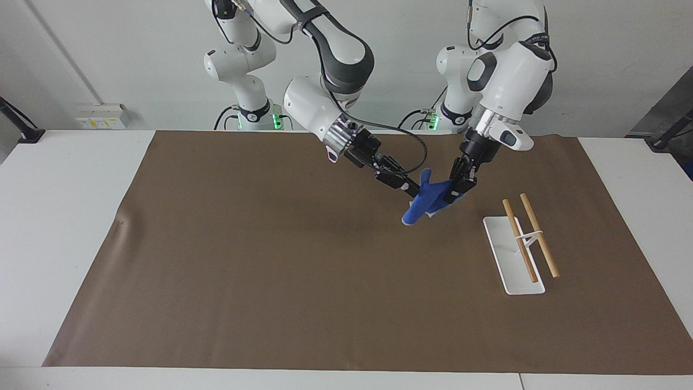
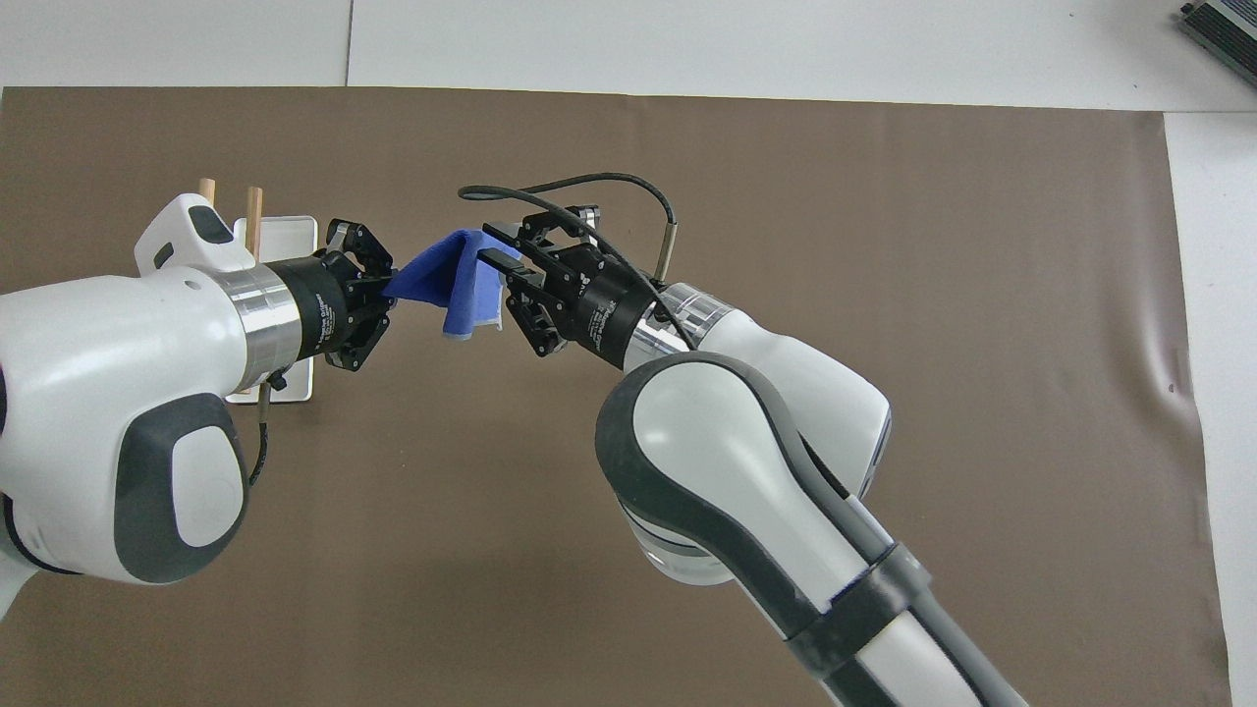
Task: Right arm passes towel to left arm to hang
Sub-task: 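Open the right gripper and withdraw it while the left gripper holds towel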
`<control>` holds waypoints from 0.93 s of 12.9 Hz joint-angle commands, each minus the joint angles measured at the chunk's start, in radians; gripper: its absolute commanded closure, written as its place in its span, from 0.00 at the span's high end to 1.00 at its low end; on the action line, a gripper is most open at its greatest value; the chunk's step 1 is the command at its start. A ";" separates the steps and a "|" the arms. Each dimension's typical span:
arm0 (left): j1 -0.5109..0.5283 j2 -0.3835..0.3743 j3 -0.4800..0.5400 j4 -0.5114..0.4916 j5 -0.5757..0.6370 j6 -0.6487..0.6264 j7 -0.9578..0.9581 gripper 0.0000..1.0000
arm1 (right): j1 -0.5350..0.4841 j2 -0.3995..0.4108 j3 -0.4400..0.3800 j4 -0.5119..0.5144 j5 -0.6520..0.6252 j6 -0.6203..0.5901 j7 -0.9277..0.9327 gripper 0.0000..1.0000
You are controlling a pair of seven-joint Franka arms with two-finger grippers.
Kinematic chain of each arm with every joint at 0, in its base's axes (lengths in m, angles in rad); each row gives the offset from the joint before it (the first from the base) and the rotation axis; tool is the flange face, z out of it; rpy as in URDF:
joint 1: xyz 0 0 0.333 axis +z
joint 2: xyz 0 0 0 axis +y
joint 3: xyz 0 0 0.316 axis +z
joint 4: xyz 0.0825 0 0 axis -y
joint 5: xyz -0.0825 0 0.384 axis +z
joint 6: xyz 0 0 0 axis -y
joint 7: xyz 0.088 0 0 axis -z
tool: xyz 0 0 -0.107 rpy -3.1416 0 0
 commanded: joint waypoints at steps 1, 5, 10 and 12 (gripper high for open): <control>0.006 0.005 0.001 -0.002 -0.017 0.031 0.077 0.00 | -0.011 0.012 0.002 0.016 0.003 0.038 -0.070 0.71; 0.008 0.005 0.004 -0.002 -0.013 0.031 0.250 0.00 | -0.014 0.015 -0.001 -0.009 -0.001 0.161 -0.342 1.00; 0.034 0.007 0.032 -0.002 -0.013 0.020 0.632 0.00 | -0.160 0.017 -0.003 -0.072 -0.162 0.164 -0.757 1.00; 0.035 0.016 0.069 0.001 -0.007 0.019 0.672 0.00 | -0.193 0.023 -0.003 -0.078 -0.310 0.155 -0.764 1.00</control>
